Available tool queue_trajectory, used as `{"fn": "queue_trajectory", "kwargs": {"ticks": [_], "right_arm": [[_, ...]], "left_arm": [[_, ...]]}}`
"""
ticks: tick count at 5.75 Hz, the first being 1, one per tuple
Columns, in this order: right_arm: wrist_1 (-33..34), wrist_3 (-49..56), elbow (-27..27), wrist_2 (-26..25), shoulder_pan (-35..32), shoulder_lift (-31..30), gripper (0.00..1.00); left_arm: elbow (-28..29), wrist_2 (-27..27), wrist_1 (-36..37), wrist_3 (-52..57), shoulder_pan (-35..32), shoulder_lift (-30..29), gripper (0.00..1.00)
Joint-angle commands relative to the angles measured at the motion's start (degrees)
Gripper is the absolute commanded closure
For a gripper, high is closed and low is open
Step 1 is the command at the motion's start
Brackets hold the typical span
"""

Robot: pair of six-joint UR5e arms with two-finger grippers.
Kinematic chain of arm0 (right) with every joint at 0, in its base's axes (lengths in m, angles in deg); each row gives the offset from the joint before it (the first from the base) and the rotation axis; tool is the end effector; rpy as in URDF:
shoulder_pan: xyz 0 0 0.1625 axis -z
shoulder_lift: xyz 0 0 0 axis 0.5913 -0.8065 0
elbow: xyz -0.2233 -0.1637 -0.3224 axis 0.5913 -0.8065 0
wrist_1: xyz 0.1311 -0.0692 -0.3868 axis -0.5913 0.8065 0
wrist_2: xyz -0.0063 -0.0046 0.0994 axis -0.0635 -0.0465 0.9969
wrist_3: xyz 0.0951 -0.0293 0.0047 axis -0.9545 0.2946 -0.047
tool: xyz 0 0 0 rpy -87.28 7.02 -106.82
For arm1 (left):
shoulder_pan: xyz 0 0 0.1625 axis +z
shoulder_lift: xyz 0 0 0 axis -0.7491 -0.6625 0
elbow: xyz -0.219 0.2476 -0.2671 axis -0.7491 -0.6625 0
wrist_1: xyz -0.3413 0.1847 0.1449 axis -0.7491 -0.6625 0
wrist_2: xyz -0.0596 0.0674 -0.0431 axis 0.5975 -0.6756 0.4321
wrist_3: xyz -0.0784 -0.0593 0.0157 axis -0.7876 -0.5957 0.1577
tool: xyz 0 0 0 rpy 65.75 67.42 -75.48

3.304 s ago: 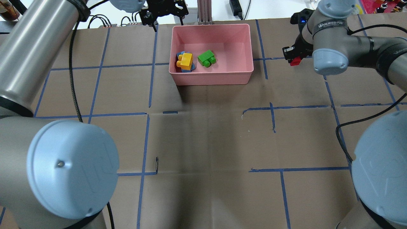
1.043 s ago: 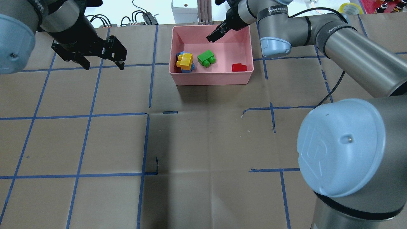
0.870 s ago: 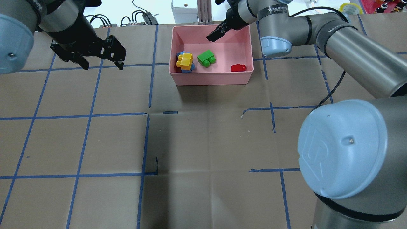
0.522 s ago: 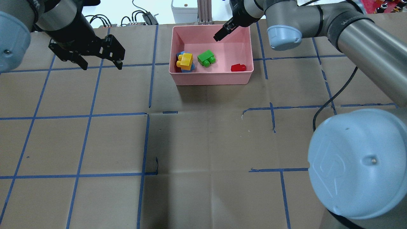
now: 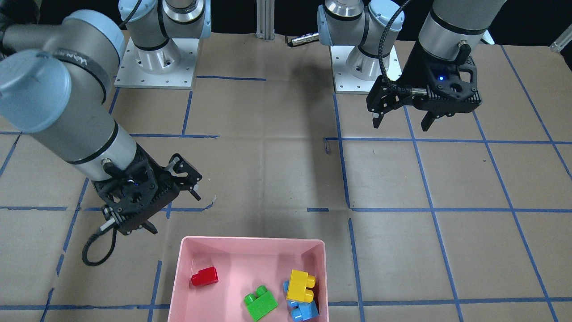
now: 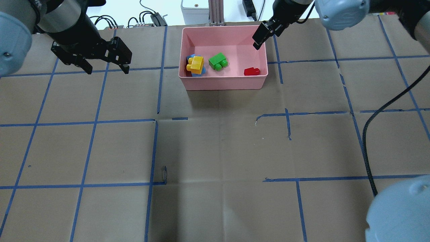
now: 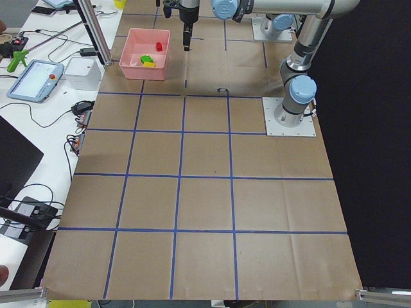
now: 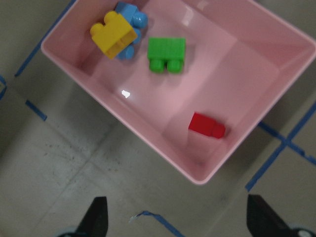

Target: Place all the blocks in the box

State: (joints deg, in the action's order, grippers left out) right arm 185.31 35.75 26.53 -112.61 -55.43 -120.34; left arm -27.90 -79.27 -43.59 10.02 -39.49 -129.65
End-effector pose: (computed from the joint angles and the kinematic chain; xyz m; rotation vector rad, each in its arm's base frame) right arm 0.1761 -0.6309 0.4371 -0.8676 2.7867 -0.2085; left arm -0.1168 -0.5090 0.5012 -0.0783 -3.1314 0.1227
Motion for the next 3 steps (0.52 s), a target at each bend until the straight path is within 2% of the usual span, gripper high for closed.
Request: {"fn": "queue_trajectory", "kwargs": {"ticks": [1, 2, 3], "right_arm": [[-12.36, -18.17, 1.33, -5.35, 0.10, -8.67, 0.00], [-14.85, -25.85, 6.39, -8.15, -0.08, -14.11, 0.00], [-13.92, -26.45, 15.31, -8.36, 0.01, -20.69, 0.00]], "left_arm": [[-0.17, 0.05, 0.00, 0.00, 0.02, 0.01, 0.01], [-0.52, 0.05, 0.17, 0.09, 0.02, 0.01, 0.01], [-0.43, 0.05, 0.09, 0.00, 0.02, 0.01, 0.01]]}}
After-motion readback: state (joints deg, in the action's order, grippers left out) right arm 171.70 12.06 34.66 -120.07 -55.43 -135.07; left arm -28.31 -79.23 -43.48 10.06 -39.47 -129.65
